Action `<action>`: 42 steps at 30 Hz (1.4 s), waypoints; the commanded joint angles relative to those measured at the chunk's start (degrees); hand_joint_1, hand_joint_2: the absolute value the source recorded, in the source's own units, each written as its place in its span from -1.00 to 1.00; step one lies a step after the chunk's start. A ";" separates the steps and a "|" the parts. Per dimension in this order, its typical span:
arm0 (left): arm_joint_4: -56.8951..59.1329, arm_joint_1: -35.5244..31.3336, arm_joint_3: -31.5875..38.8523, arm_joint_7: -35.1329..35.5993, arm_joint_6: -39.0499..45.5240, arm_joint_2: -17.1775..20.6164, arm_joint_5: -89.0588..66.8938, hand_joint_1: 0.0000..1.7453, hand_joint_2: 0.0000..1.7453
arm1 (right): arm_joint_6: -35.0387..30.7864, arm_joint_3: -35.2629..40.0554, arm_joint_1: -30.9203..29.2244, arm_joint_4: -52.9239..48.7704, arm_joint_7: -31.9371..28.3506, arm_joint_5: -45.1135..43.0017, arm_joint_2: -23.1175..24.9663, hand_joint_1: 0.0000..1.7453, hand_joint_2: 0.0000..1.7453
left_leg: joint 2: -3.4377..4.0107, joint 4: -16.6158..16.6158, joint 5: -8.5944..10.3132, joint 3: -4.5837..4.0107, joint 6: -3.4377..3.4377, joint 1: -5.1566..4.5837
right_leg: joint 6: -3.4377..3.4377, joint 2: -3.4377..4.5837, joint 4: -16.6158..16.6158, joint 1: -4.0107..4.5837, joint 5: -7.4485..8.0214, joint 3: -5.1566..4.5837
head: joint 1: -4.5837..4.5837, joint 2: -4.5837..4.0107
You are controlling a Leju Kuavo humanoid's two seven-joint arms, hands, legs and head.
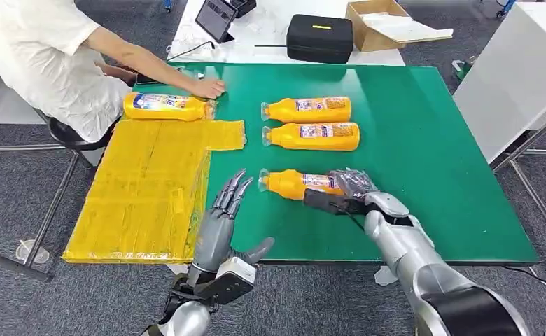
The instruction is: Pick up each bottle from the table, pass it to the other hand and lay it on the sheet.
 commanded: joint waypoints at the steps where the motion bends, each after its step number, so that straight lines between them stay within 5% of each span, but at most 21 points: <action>1: 2.42 -1.59 -0.76 -0.58 -0.90 0.35 1.55 -1.00 1.00 | 2.03 -1.44 4.16 1.60 -1.75 -2.71 -0.21 1.00 1.00 | 0.03 -0.07 -0.04 0.22 0.02 0.01 | -0.07 -0.05 -0.08 0.03 -0.02 0.21 | 0.00 0.00; 9: 2.34 -1.56 -0.77 -0.57 -0.94 0.39 1.64 -1.00 1.00 | 2.10 -1.09 4.10 1.50 -1.49 -2.97 -0.29 1.00 1.00 | 0.02 -0.10 -0.03 0.37 0.00 0.04 | -0.09 -0.05 -0.12 0.07 -0.02 0.35 | -0.02 0.00; 12: -0.94 2.78 6.12 -2.06 -7.85 -3.14 20.51 -1.00 1.00 | 0.44 -3.85 10.31 -6.77 -7.89 -13.89 -0.11 1.00 1.00 | 0.00 -0.11 -0.04 0.40 0.01 0.05 | -0.09 -0.08 -0.14 0.09 -0.04 0.41 | 0.00 0.00; 18: -1.51 6.16 8.09 4.99 -15.06 -2.47 41.23 -1.00 1.00 | -7.26 -0.47 22.59 -27.89 -7.52 -26.09 2.07 1.00 1.00 | 0.09 -0.10 -0.13 0.37 -0.01 0.07 | -0.09 0.04 -0.11 0.10 -0.07 0.38 | 0.02 0.00; 25: -4.00 6.97 6.15 6.38 -17.69 -0.91 45.12 -1.00 1.00 | -12.49 3.02 22.98 -31.95 -11.73 -30.49 5.63 1.00 1.00 | 0.25 -0.03 -0.22 0.06 0.00 0.04 | -0.11 0.21 0.02 0.07 -0.14 0.01 | -0.02 0.00; 42: -3.55 4.16 7.14 3.95 -14.51 -2.48 49.81 -1.00 1.00 | -8.68 14.39 18.63 -27.29 -12.57 -34.61 9.00 1.00 1.00 | 0.30 -0.02 -0.22 -0.14 0.01 0.00 | -0.13 0.22 0.07 0.04 -0.17 -0.16 | 0.00 0.00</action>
